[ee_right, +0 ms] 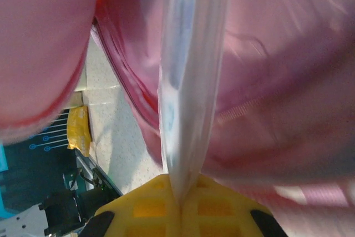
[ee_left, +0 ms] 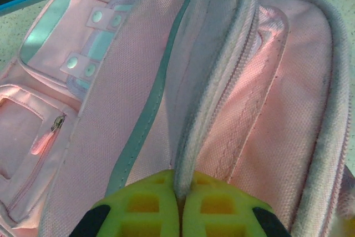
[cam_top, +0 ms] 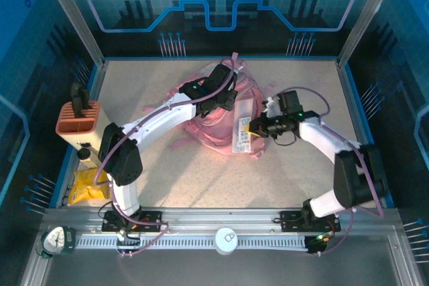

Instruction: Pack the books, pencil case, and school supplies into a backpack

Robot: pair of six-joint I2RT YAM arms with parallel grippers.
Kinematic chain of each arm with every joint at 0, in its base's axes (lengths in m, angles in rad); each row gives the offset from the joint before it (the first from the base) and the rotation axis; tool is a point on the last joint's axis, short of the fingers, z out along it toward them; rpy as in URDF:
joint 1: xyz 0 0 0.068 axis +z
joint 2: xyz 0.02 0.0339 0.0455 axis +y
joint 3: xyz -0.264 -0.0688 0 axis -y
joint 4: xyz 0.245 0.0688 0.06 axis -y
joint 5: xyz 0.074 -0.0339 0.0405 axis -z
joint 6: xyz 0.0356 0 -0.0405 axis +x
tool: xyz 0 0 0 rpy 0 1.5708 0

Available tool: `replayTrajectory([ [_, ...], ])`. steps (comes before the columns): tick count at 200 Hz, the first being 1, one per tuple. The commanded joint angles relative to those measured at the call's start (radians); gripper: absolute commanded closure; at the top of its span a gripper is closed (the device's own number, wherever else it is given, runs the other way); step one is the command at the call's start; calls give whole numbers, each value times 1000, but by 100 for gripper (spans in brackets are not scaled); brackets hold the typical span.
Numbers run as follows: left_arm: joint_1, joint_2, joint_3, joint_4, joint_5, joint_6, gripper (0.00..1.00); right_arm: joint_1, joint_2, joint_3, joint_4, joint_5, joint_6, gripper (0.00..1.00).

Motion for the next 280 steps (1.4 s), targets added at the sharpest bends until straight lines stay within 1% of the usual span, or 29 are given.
replayTrajectory([
  [1,-7,-81,4,-3,48,-76,100,37,133,109,125,-24,30,100],
  [13,-7,-95,-14,7,51,-98,100,57,196,164,146,1,28,100],
  [30,-7,-106,-24,10,49,-116,100,76,271,247,134,44,0,92],
  [43,-5,-108,-19,-2,49,-124,100,80,304,277,127,100,-16,81],
  [51,-4,-112,-20,-3,45,-124,100,75,311,282,122,125,-29,69],
  [56,-4,-118,-22,-2,42,-125,100,71,308,281,114,137,-37,61],
  [63,-4,-123,-32,5,41,-126,100,69,294,275,107,148,-50,56],
  [83,-3,-139,-60,32,52,-130,100,88,207,221,82,201,-79,51],
  [91,-2,-138,-60,30,54,-137,100,108,168,178,71,242,-90,48],
  [102,-1,-135,-60,26,57,-145,100,135,93,118,51,330,-97,45],
  [113,-1,-136,-60,26,62,-149,100,152,31,48,55,377,-92,46],
  [129,0,-140,-68,35,61,-151,100,171,-16,-27,58,384,-79,49],
  [140,2,-139,-67,34,67,-151,100,191,-30,-60,58,373,-63,53],
  [158,2,-133,-63,31,81,-151,100,248,-43,-112,111,357,-41,59],
  [174,2,-132,-62,28,83,-161,100,288,-25,-125,157,364,-18,61],
  [198,1,-135,-57,18,95,-167,100,297,46,-83,180,371,-22,68],
  [206,1,-134,-51,7,98,-169,100,296,66,-75,188,392,-37,69],
  [209,2,-134,-50,4,99,-171,100,295,71,-46,191,403,-42,70],
  [219,1,-136,-50,-1,107,-182,100,288,87,-19,212,432,-53,70],
  [253,1,-161,-85,22,130,-208,100,249,130,45,314,468,-86,70],
  [280,3,-163,-93,18,145,-218,100,242,104,34,303,453,-117,67],
])
